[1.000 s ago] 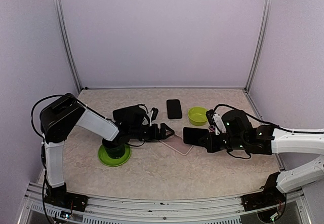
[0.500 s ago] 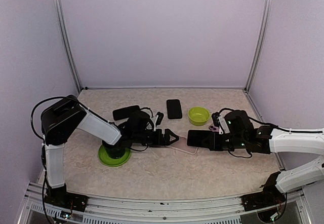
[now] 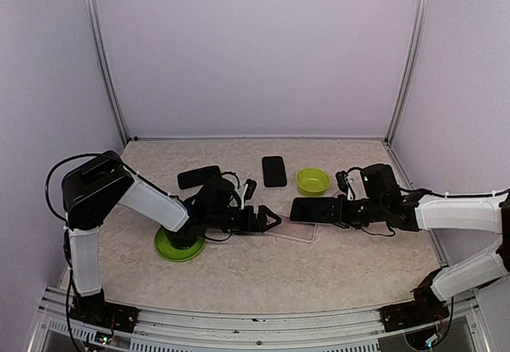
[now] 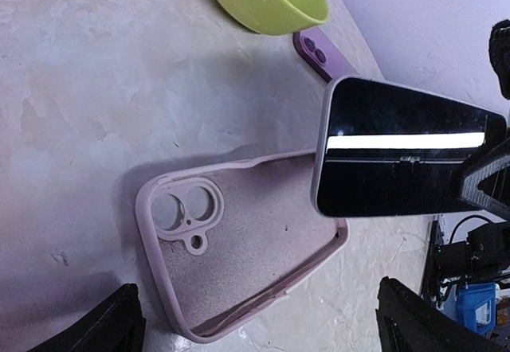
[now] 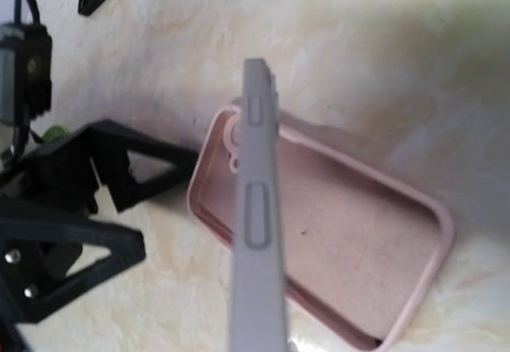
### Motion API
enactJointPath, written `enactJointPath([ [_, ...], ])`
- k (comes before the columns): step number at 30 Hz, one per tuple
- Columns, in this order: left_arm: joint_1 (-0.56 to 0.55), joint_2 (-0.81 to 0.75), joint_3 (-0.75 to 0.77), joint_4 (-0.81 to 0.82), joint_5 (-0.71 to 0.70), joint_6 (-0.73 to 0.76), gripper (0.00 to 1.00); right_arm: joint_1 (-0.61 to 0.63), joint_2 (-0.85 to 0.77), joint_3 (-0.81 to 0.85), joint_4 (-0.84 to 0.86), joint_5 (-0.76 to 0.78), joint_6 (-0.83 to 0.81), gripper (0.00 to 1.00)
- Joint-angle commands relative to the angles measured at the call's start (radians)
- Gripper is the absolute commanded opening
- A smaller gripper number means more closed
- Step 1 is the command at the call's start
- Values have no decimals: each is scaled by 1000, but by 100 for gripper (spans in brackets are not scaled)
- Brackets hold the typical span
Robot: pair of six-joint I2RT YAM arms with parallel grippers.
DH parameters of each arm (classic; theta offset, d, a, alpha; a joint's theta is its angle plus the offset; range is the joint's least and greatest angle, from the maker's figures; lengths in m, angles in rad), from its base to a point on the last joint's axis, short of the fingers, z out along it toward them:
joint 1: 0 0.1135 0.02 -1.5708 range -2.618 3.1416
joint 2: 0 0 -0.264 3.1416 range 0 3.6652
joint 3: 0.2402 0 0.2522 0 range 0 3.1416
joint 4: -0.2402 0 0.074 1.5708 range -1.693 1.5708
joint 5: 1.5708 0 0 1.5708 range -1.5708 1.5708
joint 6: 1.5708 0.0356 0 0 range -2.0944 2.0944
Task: Put the phone into the phone case
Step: Install the phone into the phone case.
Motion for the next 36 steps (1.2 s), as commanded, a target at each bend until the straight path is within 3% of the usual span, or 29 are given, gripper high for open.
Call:
enactJointPath([
  [1, 9, -20, 3, 8, -18, -10, 99, -18, 65, 54, 116, -146, 16, 0],
  [17, 9, 6, 11, 50, 5, -19, 99, -44, 267, 95, 253, -320, 134, 0],
  [36, -3, 25, 6, 80, 24, -36, 99, -84, 412, 74, 360, -416, 224, 0],
])
